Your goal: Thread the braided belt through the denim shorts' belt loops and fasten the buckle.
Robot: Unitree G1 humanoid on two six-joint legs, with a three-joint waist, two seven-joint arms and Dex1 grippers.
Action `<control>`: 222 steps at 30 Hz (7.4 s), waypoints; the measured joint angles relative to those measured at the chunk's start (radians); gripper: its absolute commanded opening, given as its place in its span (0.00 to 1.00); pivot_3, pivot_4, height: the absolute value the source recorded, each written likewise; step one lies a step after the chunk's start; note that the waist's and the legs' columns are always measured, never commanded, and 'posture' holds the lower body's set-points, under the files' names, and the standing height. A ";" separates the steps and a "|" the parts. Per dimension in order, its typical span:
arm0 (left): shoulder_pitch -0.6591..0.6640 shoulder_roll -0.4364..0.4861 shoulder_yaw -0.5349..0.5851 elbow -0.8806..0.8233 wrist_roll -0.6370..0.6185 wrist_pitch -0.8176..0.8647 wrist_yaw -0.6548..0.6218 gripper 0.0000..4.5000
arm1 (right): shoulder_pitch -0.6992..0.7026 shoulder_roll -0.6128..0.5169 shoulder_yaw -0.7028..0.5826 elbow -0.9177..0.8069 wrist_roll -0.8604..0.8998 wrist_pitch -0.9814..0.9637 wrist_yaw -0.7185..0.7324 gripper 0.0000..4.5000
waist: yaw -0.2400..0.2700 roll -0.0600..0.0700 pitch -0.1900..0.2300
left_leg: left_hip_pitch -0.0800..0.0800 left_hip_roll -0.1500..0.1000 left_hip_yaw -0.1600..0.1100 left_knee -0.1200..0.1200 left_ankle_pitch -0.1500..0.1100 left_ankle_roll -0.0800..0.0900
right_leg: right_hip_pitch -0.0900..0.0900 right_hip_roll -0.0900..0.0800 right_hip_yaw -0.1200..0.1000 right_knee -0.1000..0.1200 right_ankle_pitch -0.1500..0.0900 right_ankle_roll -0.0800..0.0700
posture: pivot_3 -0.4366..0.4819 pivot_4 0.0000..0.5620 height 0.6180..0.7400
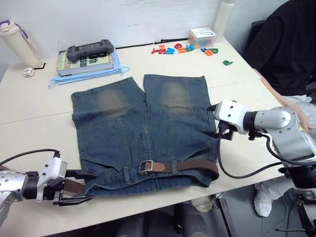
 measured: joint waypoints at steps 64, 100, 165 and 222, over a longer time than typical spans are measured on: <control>-1.068 -0.543 -0.251 1.066 0.543 -0.131 0.257 0.00 | -0.151 0.240 0.144 0.451 -0.138 0.055 -0.113 0.23 | 0.029 -0.011 -0.028 | -0.010 -0.093 -0.112 -0.017 0.055 0.009 | 0.032 -0.068 -0.040 0.006 -0.016 0.039 | 0.48 0.27 0.79; -0.951 -0.538 -0.119 0.948 0.522 -0.158 0.499 0.08 | -0.385 0.500 0.063 0.865 -0.214 -0.159 -0.542 0.07 | -0.007 -0.006 -0.026 | -0.018 -0.080 -0.096 -0.030 0.056 0.001 | 0.005 -0.053 -0.015 0.016 -0.014 0.033 | 0.48 0.27 0.79; -0.051 -0.812 0.594 -0.197 -0.797 0.719 1.377 0.94 | 0.089 0.370 -0.047 -0.300 0.115 0.292 -0.463 0.99 | 0.048 -0.008 -0.013 | -0.029 -0.086 -0.119 -0.031 0.062 -0.002 | 0.017 -0.055 -0.011 0.004 -0.028 0.041 | 0.48 0.27 0.79; -0.104 -0.822 0.322 -0.176 -1.283 0.609 1.808 0.94 | 0.025 0.259 0.028 -0.289 0.372 0.193 -0.017 0.99 | 0.097 0.000 -0.007 | -0.017 -0.069 -0.093 -0.031 0.045 0.000 | 0.021 -0.038 0.008 -0.007 -0.024 0.039 | 0.48 0.27 0.79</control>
